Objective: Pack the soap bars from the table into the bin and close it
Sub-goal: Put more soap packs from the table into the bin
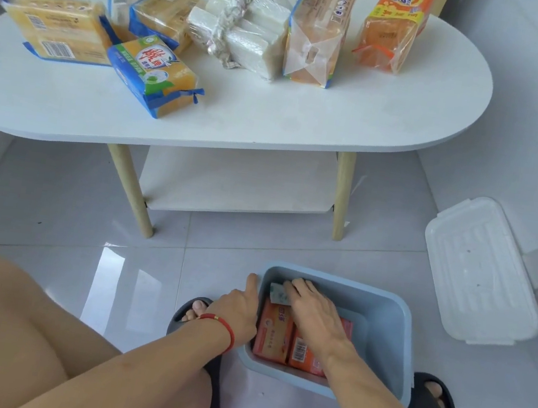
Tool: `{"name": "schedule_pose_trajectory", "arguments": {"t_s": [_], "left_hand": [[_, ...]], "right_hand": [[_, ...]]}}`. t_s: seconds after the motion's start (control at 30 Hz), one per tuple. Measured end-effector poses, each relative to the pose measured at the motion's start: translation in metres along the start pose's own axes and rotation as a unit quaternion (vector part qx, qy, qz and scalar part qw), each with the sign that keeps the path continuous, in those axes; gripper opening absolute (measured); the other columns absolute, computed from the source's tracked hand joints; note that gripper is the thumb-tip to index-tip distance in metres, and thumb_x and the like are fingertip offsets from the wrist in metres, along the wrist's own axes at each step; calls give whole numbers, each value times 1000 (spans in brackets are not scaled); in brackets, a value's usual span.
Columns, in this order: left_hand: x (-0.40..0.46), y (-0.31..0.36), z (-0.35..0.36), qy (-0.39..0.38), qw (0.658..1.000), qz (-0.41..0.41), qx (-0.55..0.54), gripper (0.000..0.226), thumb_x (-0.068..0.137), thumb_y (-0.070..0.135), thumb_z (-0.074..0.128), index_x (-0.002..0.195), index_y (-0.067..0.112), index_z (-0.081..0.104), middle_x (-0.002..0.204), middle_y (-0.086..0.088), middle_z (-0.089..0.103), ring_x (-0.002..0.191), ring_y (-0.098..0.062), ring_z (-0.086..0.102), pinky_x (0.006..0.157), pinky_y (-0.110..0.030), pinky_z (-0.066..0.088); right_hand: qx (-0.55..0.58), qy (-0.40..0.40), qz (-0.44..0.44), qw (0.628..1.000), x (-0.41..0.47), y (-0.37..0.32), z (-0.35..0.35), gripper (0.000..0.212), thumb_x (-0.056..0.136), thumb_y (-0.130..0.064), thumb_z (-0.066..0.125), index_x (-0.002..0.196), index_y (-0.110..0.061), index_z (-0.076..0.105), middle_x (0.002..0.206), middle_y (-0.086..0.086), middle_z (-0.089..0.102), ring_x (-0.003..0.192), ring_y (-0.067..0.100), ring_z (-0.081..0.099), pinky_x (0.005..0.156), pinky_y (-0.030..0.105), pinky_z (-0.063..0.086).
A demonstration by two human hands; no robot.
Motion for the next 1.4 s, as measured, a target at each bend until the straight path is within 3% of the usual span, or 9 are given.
{"name": "schedule_pose_trajectory", "arguments": {"t_s": [0.2,0.37,0.5,0.67,0.87,1.1,1.17,1.23,1.4], "left_hand": [[3,1,1,-14,1000,8,-20,61,91,17,55,141,20,20,97,-13,68,83,-29,69,77,-42,60],[4,2,2,-19,999,12,-28,63,91,18,57,142,18,20,97,-12,67,83,-27,69,77,-39,60],[4,2,2,-25,999,7,-32,67,90,18,59,144,18,18,98,-11,67,84,-26,69,79,-40,61],[5,0,2,-27,999,0,-45,71,90,19,60,146,23,16,97,-8,66,82,-23,68,79,-38,61],[6,0,2,-35,999,-5,-42,75,90,17,61,147,20,14,100,-10,66,85,-24,68,81,-38,61],[0,4,-3,-47,998,-8,-49,73,91,14,63,146,17,15,103,-11,65,89,-24,68,84,-37,60],[-1,5,-3,-49,998,-11,-49,74,91,14,63,147,16,14,103,-11,65,89,-25,68,85,-37,60],[-2,5,-4,-51,998,-13,-45,76,91,14,63,148,16,13,104,-11,65,90,-25,68,85,-38,60],[-3,5,-6,-52,997,-16,-56,71,88,12,67,142,17,20,101,-10,65,87,-25,68,83,-36,60]], "right_hand": [[94,25,84,992,-26,18,4,53,98,-16,61,148,-31,53,158,2,39,147,24,34,118,43,39],[59,-43,77,994,-31,21,18,90,90,4,55,160,-41,21,167,1,11,154,25,15,120,41,32],[65,-41,87,993,-29,15,19,86,91,3,55,161,-35,22,168,6,11,156,26,9,124,42,29],[114,-29,115,986,-30,16,17,86,88,13,55,158,-30,32,161,8,20,152,26,22,117,40,40],[58,-8,60,996,-30,-8,13,71,88,9,53,153,-13,39,138,6,39,121,30,50,112,42,40],[74,-31,56,995,-36,-7,16,75,86,8,60,154,-18,42,169,4,5,155,30,8,110,40,48],[83,-39,61,994,-37,-8,19,75,88,8,59,157,-17,40,172,2,3,158,26,-3,119,41,39],[98,-28,64,993,-34,-6,16,71,91,6,59,155,-20,43,171,4,10,159,26,4,126,42,26],[108,-16,66,992,-27,-2,11,48,97,-8,61,142,-25,57,152,-1,36,141,31,31,117,45,33]]}}
Point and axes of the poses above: each hand's wrist, its own x-axis towards the middle knuckle, its own z-axis out of the palm, y = z × x, the point moved 9 cm from there along x, towards the middle knuckle
